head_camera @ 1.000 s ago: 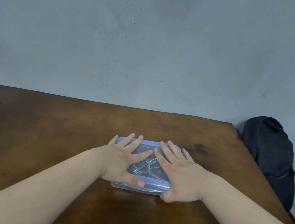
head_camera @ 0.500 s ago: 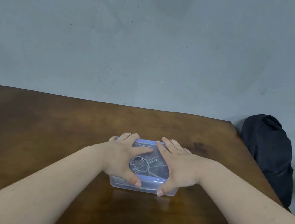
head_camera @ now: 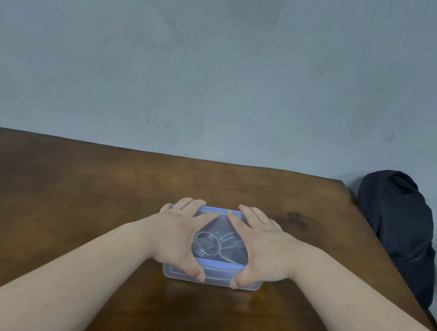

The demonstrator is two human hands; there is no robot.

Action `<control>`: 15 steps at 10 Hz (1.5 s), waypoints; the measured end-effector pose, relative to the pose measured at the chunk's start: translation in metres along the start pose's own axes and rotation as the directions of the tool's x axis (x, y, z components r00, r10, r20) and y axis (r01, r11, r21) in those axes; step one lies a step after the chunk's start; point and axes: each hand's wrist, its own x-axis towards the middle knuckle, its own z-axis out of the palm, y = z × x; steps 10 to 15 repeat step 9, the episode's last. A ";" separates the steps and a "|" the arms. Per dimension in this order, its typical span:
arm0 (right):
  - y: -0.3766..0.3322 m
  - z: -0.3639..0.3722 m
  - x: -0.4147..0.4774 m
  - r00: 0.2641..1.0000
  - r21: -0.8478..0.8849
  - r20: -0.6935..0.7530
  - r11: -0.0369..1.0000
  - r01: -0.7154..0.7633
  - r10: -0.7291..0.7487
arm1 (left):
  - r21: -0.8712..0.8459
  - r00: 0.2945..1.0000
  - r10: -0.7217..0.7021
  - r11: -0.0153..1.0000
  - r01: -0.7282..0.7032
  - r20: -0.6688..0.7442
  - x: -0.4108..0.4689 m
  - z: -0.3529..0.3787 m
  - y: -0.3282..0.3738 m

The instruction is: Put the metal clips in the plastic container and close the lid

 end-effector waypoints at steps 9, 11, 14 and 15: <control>0.023 0.019 -0.008 0.943 0.687 -0.233 0.726 -0.014 0.239 | -0.755 0.933 -0.285 0.656 0.022 -0.220 -0.017 -0.007 -0.017; 0.023 0.019 -0.008 0.943 0.687 -0.233 0.726 -0.014 0.239 | -0.755 0.933 -0.285 0.656 0.022 -0.220 -0.017 -0.007 -0.017; 0.023 0.019 -0.008 0.943 0.687 -0.233 0.726 -0.014 0.239 | -0.755 0.933 -0.285 0.656 0.022 -0.220 -0.017 -0.007 -0.017; 0.023 0.019 -0.008 0.943 0.687 -0.233 0.726 -0.014 0.239 | -0.755 0.933 -0.285 0.656 0.022 -0.220 -0.017 -0.007 -0.017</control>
